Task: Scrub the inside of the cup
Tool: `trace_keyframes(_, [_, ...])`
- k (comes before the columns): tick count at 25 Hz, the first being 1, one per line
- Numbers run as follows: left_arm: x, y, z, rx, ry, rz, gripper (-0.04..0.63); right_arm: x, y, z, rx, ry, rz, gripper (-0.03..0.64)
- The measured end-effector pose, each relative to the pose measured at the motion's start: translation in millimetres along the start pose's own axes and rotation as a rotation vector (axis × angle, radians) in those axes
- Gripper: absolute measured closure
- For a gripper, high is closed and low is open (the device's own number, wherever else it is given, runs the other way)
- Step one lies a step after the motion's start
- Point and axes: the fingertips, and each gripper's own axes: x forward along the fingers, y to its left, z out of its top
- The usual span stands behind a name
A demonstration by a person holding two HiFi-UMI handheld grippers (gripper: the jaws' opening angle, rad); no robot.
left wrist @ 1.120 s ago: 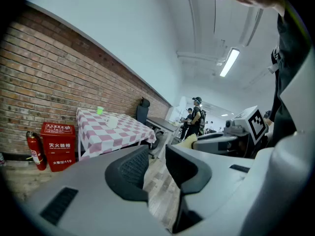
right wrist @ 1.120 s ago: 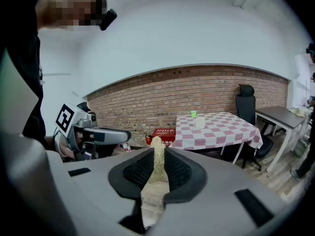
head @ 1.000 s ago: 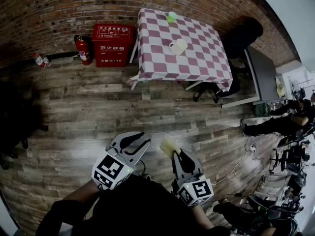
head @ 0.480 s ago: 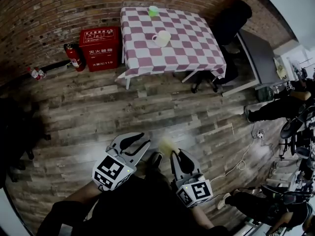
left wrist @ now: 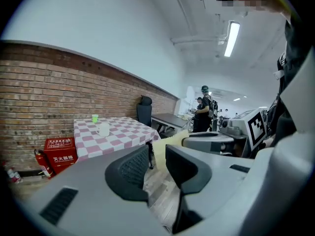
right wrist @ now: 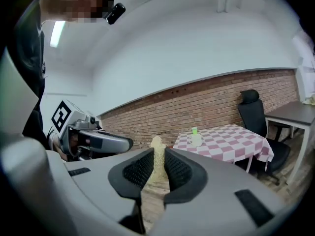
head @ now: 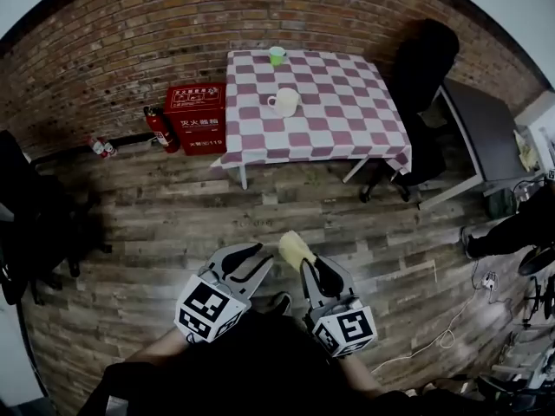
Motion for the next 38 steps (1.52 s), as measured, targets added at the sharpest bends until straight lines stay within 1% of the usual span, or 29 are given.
trace_keyframes(3, [23.9,-15.1,16.5,0.016,-0.011,0.045,0.479,-2.6,-24.5,4.5,0.004,-0.002,0.054,0.543])
trace_keyframes(7, [42.6,-20.6,16.9,-0.006,0.01,0.097,0.479,-4.9,-55.6,7.8,0.018,0.022,0.069,0.542])
trace_keyframes(10, [53.1,-13.0,19.0,-0.019,0.02,0.127,0.479,2.9,-75.0,11.3,0.043,0.019,0.064,0.542])
trace_keyframes(14, [70.2,10.1,22.9,0.001,0.038,0.151,0.479,30.3,-89.5,7.6,0.08,0.058,0.076,0.541])
trace_keyframes(16, [81.7,27.6,25.7,-0.012,0.035,0.142,0.479,47.6,-100.0,8.5,0.077,0.07,0.067,0.542])
trace_keyframes(19, [101.4,62.3,32.9,-0.019,0.029,0.121,0.479,76.2,-120.3,17.1,0.056,0.071,0.02,0.541])
trace_keyframes(21, [115.4,88.8,43.5,-0.006,0.034,0.097,0.479,97.5,-133.1,29.0,0.057,0.06,-0.027,0.543])
trace_keyframes(23, [129.0,112.7,60.2,0.014,0.025,0.056,0.479,118.3,-142.5,41.0,0.059,0.053,-0.076,0.543])
trace_keyframes(25, [138.5,135.5,77.3,0.032,0.012,0.013,0.479,141.8,-145.0,50.5,0.064,0.056,-0.114,0.541])
trace_keyframes(28, [143.2,176.0,94.0,0.048,-0.003,-0.01,0.479,184.9,-141.0,63.2,0.067,0.056,-0.125,0.543])
trace_keyframes(31, [153.2,217.6,98.0,0.045,0.016,-0.036,0.479,217.8,-145.9,70.6,0.057,0.078,-0.162,0.542])
trace_keyframes(35, [177.9,273.1,93.5,0.017,0.06,-0.024,0.479,252.6,-166.1,71.9,0.077,0.117,-0.187,0.542])
trace_keyframes(38, [193.9,300.6,96.3,-0.013,0.071,-0.01,0.479,270.9,-183.1,73.7,0.089,0.147,-0.199,0.543])
